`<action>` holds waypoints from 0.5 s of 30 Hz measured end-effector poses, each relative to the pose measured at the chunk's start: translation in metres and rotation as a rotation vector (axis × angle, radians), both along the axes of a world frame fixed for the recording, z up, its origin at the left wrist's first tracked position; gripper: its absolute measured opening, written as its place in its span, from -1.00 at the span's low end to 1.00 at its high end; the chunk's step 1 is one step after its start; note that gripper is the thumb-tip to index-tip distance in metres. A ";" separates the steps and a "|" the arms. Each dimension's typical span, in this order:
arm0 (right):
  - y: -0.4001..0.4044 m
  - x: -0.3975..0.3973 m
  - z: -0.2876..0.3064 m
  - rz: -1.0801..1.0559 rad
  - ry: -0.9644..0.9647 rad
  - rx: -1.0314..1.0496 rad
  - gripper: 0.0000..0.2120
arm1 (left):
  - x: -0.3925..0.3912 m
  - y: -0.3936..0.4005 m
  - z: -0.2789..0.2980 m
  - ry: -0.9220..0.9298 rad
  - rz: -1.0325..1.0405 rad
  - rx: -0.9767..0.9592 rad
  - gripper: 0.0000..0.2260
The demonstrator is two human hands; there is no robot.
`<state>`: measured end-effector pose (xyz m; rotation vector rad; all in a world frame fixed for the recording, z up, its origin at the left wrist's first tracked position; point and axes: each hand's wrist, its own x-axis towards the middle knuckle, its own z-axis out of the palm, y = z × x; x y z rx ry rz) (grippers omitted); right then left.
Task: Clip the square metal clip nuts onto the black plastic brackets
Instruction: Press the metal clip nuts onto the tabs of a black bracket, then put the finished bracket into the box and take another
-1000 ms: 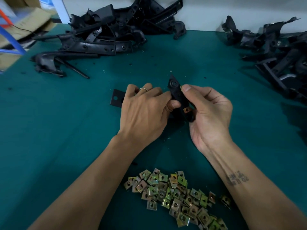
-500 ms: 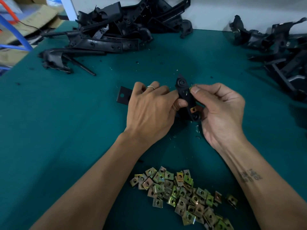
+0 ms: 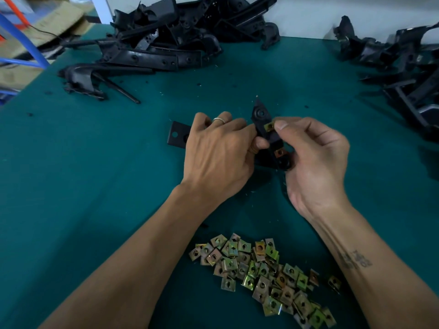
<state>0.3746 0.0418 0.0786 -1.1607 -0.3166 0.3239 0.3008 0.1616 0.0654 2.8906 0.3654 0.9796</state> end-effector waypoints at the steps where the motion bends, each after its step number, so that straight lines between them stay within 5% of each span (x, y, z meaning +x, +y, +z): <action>1: -0.001 -0.001 0.000 0.023 0.010 0.018 -0.82 | 0.000 0.000 0.000 -0.017 -0.009 -0.012 -0.74; 12: -0.007 0.001 0.002 0.237 -0.091 -0.140 -0.92 | -0.001 -0.001 0.001 -0.003 -0.055 -0.051 -0.71; 15: -0.010 0.008 0.005 0.336 -0.147 -0.222 -0.71 | -0.005 0.004 0.002 -0.017 -0.022 -0.087 -0.65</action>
